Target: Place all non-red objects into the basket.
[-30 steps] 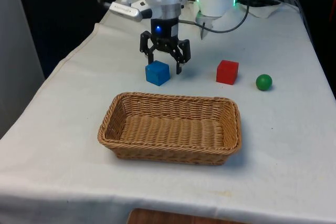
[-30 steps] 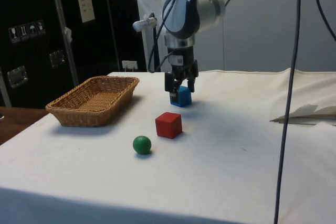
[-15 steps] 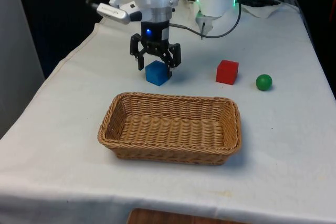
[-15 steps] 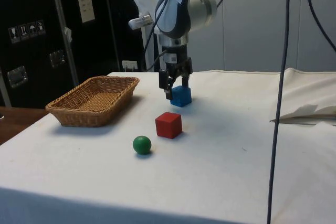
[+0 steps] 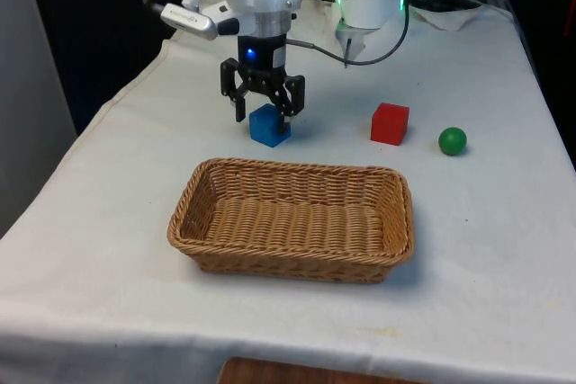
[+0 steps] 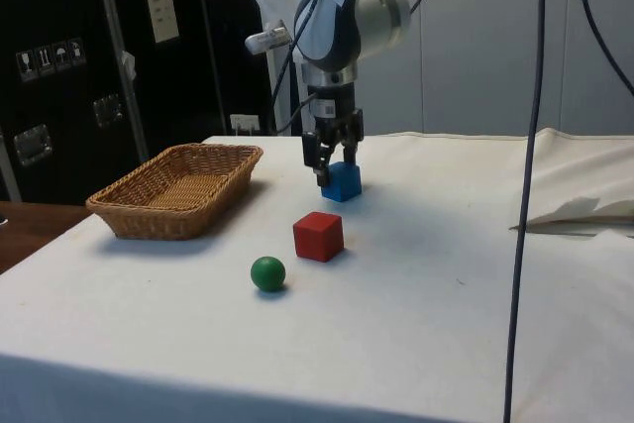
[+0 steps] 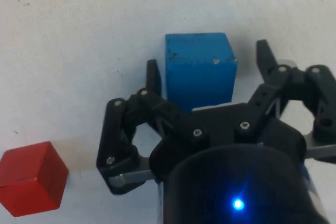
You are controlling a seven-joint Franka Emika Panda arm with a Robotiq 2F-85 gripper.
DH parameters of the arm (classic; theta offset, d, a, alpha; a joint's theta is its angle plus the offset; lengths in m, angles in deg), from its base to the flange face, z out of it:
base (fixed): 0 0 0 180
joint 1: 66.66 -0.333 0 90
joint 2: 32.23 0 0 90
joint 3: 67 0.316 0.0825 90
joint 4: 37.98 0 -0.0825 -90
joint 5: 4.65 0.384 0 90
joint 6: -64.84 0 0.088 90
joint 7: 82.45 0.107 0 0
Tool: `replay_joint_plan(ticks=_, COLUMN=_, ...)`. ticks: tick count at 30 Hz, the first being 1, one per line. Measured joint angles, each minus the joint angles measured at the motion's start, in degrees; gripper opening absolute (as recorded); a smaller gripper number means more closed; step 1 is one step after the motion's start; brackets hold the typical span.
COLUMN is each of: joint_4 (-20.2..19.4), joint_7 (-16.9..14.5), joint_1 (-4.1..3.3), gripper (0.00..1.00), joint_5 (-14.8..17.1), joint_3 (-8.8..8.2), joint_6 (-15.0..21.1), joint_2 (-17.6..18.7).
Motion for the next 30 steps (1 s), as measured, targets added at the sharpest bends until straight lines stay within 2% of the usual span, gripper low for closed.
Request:
replay_joint_plan(ticks=1, joint_4=0.0, joint_7=0.0, joint_1=0.0, gripper=0.79, joint_5=0.0, joint_3=0.0, joint_6=0.0, joint_2=0.0)
replay_joint_plan(ticks=2, joint_4=0.0, joint_7=0.0, joint_1=0.0, gripper=0.73, joint_5=0.0, joint_3=0.0, joint_6=0.06, joint_2=0.0)
replay_joint_plan(ticks=3, joint_4=0.0, joint_7=0.0, joint_1=0.0, gripper=0.61, joint_5=0.0, joint_3=0.0, joint_6=0.06, joint_2=0.0)
replay_joint_plan(ticks=5, joint_4=0.0, joint_7=0.0, joint_1=0.0, gripper=0.54, joint_5=0.0, joint_3=-0.06, joint_6=0.06, joint_2=0.0)
replay_joint_plan(ticks=18, joint_4=0.06, joint_7=0.0, joint_1=0.0, gripper=0.54, joint_5=-0.06, joint_3=-0.23, joint_6=0.11, joint_2=-0.29)
replay_joint_plan(ticks=23, joint_4=0.11, joint_7=-0.52, joint_1=-0.06, gripper=0.54, joint_5=-0.46, joint_3=-1.2, joint_6=-2.01, joint_2=-3.04)
replay_joint_plan(ticks=30, joint_4=0.11, joint_7=-0.52, joint_1=-0.06, gripper=0.54, joint_5=-1.49, joint_3=-1.72, joint_6=-4.3, joint_2=-6.13)
